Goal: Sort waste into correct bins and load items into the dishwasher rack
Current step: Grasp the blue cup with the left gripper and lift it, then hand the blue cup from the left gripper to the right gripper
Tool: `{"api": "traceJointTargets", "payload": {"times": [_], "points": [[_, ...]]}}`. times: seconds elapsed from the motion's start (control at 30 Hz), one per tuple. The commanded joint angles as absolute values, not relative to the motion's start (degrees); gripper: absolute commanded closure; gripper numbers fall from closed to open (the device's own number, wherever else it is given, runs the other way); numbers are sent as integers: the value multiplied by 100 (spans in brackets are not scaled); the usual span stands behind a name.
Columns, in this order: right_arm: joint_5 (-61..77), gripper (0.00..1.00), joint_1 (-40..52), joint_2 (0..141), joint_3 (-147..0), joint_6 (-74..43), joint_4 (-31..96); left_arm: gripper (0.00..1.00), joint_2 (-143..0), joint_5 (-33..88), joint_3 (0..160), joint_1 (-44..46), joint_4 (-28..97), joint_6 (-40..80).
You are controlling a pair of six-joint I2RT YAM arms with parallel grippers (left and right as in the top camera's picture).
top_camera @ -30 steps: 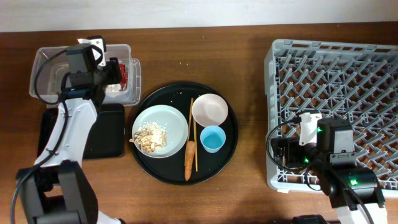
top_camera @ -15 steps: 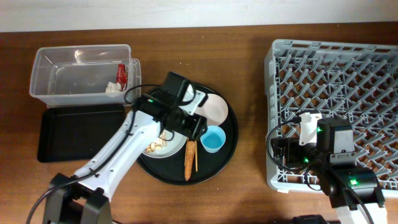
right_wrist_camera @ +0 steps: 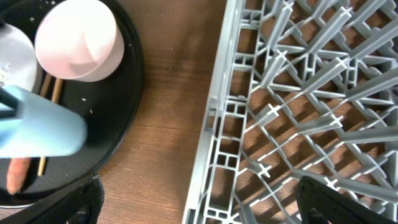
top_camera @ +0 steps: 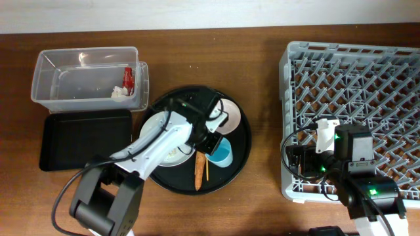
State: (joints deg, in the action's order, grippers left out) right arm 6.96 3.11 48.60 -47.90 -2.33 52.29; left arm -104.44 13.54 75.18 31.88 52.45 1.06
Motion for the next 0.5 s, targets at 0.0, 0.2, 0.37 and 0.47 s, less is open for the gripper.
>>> {"api": "traceJointTargets", "payload": {"times": [0.0,0.2,0.37,0.47], "points": [[-255,2,336,4845,-4886,-711,5144,100,-9915,1861,8418,2521,5531,80],[3562,2,336,5819,-4888,443,3511,100,-9946,5907,8549,1282,4521,32],[6289,2,338,6307,-4886,770,2137,100,-10132,7463,8549,1317,3918,40],[6388,2,338,6311,-4888,773,1555,100,-10132,7485,8549,1577,3918,45]]}}
